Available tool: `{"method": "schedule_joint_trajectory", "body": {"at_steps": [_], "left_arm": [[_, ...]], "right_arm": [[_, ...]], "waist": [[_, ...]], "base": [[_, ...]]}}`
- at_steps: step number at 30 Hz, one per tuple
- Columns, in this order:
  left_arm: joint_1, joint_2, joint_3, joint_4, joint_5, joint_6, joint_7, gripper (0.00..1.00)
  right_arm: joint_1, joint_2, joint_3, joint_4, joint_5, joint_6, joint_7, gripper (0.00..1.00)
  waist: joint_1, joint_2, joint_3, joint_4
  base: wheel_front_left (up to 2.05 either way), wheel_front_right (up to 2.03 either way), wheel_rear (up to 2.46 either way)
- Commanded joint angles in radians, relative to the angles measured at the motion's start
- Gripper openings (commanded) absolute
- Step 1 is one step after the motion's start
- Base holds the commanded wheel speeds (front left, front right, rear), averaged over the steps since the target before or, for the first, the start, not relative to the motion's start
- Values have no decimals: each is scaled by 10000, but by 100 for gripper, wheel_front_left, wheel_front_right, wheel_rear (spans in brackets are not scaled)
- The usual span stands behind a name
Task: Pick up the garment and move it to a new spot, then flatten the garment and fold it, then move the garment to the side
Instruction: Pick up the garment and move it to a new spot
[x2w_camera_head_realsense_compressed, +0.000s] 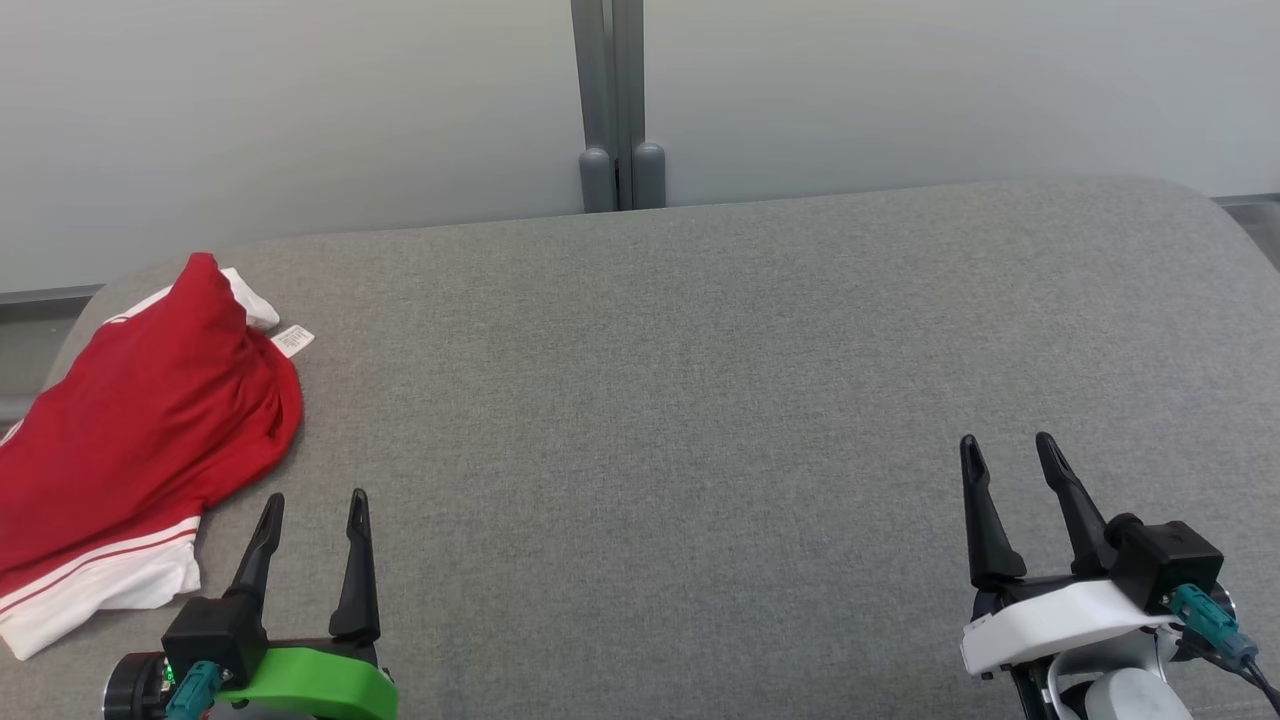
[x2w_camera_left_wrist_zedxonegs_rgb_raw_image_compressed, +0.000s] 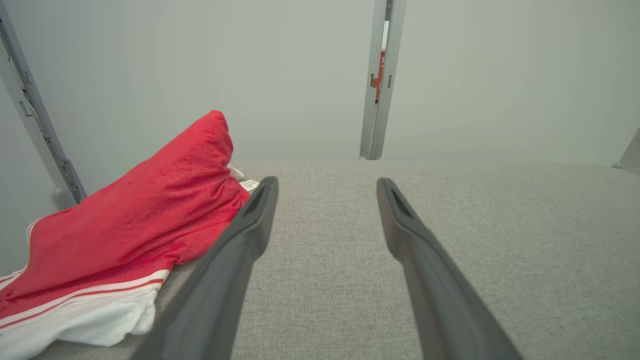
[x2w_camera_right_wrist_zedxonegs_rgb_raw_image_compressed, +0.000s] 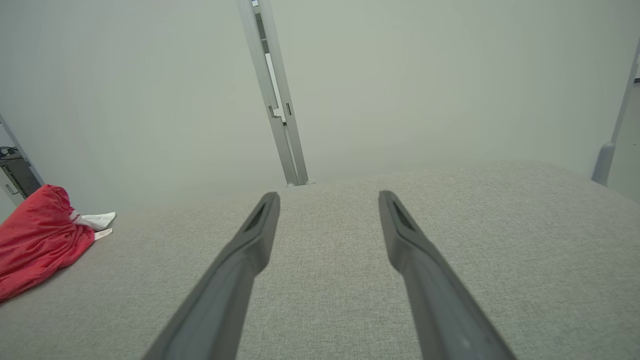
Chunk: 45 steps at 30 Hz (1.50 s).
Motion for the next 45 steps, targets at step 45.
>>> {"method": "schedule_joint_trajectory", "body": {"at_steps": [45], "left_arm": [[-48,446,685,182,-114,194,-10,100]], "right_arm": [[120,-10,190,287,176,0,-34,100]], "waist": [[0,-1,144,3863]], "base": [[0,0,0]]}}
